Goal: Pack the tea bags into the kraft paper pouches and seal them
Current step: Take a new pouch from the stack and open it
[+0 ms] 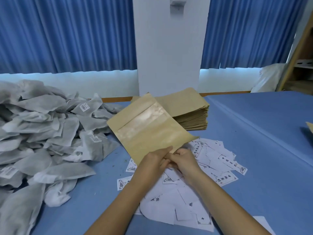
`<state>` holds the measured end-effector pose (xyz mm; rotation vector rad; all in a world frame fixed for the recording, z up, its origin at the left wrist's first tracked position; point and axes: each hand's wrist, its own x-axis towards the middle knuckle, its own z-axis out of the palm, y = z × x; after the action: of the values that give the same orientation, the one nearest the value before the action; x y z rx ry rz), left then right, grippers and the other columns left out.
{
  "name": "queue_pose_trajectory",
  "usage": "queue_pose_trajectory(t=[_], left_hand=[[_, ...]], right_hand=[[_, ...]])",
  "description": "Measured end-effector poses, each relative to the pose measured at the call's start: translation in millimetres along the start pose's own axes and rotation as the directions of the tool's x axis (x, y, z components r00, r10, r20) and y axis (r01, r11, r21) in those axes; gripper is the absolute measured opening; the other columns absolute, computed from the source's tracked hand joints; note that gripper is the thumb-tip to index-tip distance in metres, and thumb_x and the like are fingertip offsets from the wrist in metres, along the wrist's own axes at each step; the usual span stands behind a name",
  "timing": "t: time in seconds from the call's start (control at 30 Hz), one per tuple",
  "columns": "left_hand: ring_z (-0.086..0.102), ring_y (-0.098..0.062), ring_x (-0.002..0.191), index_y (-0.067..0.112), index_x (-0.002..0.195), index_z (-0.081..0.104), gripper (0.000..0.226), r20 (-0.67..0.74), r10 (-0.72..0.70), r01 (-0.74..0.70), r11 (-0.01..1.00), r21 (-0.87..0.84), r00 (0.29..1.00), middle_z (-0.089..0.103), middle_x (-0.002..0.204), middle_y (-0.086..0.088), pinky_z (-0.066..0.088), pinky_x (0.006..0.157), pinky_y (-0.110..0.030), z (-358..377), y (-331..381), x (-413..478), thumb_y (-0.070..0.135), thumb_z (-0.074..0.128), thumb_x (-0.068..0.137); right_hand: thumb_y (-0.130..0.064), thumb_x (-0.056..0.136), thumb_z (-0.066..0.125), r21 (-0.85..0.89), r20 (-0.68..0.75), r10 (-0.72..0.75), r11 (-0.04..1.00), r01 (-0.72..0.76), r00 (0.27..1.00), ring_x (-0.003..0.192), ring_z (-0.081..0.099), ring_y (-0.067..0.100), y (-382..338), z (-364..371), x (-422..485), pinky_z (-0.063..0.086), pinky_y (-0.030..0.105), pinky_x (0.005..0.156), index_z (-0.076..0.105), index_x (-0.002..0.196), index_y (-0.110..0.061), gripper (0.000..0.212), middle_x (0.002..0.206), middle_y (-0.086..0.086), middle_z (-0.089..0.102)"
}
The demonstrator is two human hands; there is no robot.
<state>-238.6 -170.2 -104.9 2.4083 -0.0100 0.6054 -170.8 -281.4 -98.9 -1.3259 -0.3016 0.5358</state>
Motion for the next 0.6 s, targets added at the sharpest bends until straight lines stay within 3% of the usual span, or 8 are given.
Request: queue_pose_trajectory(t=[0.07, 0.1, 0.17, 0.3, 0.5, 0.6], left_hand=[[0.056, 0.004, 0.106, 0.017, 0.131, 0.058, 0.042, -0.049, -0.054, 0.049, 0.995, -0.086, 0.997, 0.064, 0.121, 0.005, 0.036, 0.086, -0.001, -3, 1, 0, 0.01, 0.06, 0.09], [0.056, 0.007, 0.102, 0.016, 0.129, 0.061, 0.038, -0.061, -0.087, 0.078, 0.989, -0.126, 0.994, 0.065, 0.118, 0.006, 0.036, 0.083, 0.0, -5, 0, -1, 0.012, 0.062, 0.09], [0.059, 0.004, 0.102, 0.017, 0.125, 0.064, 0.034, -0.05, -0.149, 0.136, 0.971, -0.199, 0.988, 0.067, 0.118, 0.006, 0.042, 0.085, -0.007, -8, -2, -1, 0.015, 0.062, 0.091], [0.061, 0.002, 0.104, 0.019, 0.119, 0.067, 0.033, -0.014, -0.207, 0.195, 0.939, -0.282, 0.978, 0.069, 0.115, 0.005, 0.045, 0.088, -0.01, -15, -5, -3, 0.012, 0.065, 0.087], [0.06, 0.006, 0.089, 0.02, 0.122, 0.066, 0.037, -0.034, -0.107, 0.102, 0.989, -0.108, 0.994, 0.07, 0.108, 0.009, 0.04, 0.075, -0.004, -16, -1, -6, 0.02, 0.067, 0.086], [0.062, 0.009, 0.087, 0.022, 0.115, 0.07, 0.032, -0.043, -0.138, 0.124, 0.962, -0.245, 0.989, 0.072, 0.103, 0.01, 0.044, 0.077, -0.006, -23, -2, -6, 0.017, 0.071, 0.083]], right_hand=[[0.007, 0.087, 0.058, -0.006, 0.062, -0.034, 0.999, 0.035, 0.997, 0.064, 0.059, 0.02, -1, -1, 2, 0.052, 0.023, 0.059, 0.061, 0.085, 0.008, 0.004, 0.078, 0.019, 0.061], [0.004, 0.09, 0.057, -0.015, 0.1, -0.036, 0.999, 0.038, 0.994, 0.07, 0.063, 0.02, -2, -3, 3, 0.055, 0.023, 0.063, 0.061, 0.091, 0.012, 0.009, 0.08, 0.019, 0.064], [0.0, 0.093, 0.053, -0.007, 0.181, -0.019, 1.0, 0.02, 0.983, 0.077, 0.067, 0.021, -4, -8, 3, 0.057, 0.025, 0.07, 0.06, 0.098, 0.016, 0.018, 0.082, 0.018, 0.067], [0.001, 0.091, 0.056, -0.079, 0.19, 0.005, 0.997, 0.01, 0.982, 0.073, 0.068, 0.023, -6, -13, 3, 0.058, 0.025, 0.068, 0.064, 0.089, 0.008, 0.011, 0.079, 0.017, 0.069], [-0.001, 0.081, 0.07, -0.135, 0.141, -0.047, 0.989, 0.066, 0.989, 0.054, 0.066, 0.02, -6, -9, 0, 0.053, 0.02, 0.051, 0.071, 0.07, -0.002, 0.011, 0.069, 0.017, 0.071], [-0.002, 0.079, 0.072, -0.134, 0.139, -0.118, 0.982, 0.137, 0.983, 0.053, 0.066, 0.017, -7, -10, 0, 0.053, 0.02, 0.052, 0.072, 0.072, -0.004, 0.007, 0.069, 0.015, 0.072]])
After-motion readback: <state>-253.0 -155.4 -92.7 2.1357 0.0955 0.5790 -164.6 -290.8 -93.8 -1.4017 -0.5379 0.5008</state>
